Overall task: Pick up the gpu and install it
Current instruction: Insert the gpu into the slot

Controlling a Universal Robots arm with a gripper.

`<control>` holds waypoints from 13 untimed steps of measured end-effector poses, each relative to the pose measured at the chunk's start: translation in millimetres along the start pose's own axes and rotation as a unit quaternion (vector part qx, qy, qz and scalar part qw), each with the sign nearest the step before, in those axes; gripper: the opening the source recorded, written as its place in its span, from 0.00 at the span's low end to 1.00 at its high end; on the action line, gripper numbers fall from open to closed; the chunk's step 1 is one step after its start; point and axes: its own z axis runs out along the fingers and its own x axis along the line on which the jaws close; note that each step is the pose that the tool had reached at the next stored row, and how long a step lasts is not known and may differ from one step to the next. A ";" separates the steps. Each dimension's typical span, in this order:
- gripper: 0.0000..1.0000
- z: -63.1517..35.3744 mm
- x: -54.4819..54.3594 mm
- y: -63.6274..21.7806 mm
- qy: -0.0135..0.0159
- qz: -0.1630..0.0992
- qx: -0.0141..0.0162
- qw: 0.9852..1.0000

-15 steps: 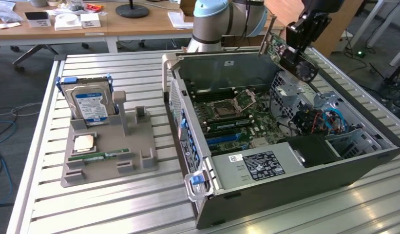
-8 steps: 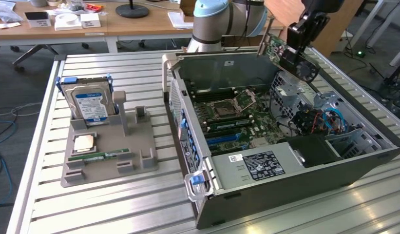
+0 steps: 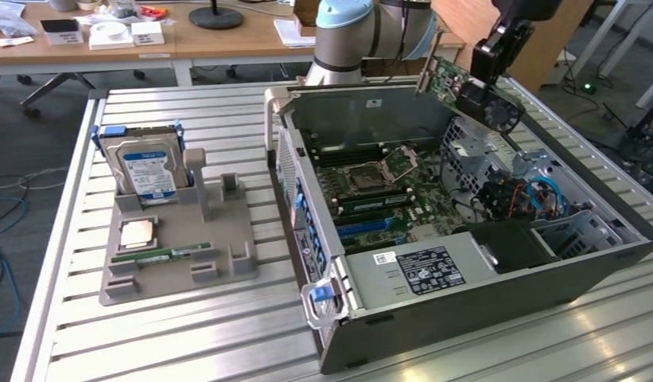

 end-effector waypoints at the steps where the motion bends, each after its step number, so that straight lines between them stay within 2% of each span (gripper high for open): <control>1: 0.26 0.0 0.0 0.0 0.000 -0.006 0.000 1.000; 7: 0.26 0.0 0.2 0.2 0.003 -0.043 0.002 0.999; 13: 0.26 0.1 0.4 0.2 0.005 -0.078 0.003 0.997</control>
